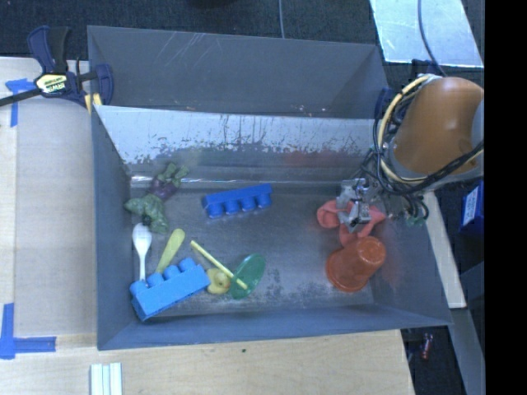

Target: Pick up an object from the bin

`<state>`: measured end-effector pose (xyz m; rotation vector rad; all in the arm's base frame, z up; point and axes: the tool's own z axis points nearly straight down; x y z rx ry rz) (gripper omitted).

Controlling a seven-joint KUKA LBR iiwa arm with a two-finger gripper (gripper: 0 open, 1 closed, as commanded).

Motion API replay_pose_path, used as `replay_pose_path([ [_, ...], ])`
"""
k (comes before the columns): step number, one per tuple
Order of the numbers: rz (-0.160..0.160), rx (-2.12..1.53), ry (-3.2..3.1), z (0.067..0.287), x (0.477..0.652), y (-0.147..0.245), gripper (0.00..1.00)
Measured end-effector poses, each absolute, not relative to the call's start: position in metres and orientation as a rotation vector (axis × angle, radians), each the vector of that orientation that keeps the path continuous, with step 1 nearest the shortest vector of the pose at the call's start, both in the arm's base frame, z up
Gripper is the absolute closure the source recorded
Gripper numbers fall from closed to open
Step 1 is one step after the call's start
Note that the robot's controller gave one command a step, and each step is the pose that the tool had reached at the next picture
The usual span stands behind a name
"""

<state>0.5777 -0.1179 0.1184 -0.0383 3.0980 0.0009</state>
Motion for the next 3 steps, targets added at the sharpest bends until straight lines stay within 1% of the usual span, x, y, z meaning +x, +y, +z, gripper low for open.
replay_pose_path([
  [1, 0.002, 0.086, 3.090, 0.107, 0.590, -0.127, 1.00],
  [2, -0.005, -0.135, 3.085, 0.079, 0.620, -0.118, 1.00],
  [3, -0.008, -0.264, 3.071, 0.073, 0.618, -0.135, 1.00],
])
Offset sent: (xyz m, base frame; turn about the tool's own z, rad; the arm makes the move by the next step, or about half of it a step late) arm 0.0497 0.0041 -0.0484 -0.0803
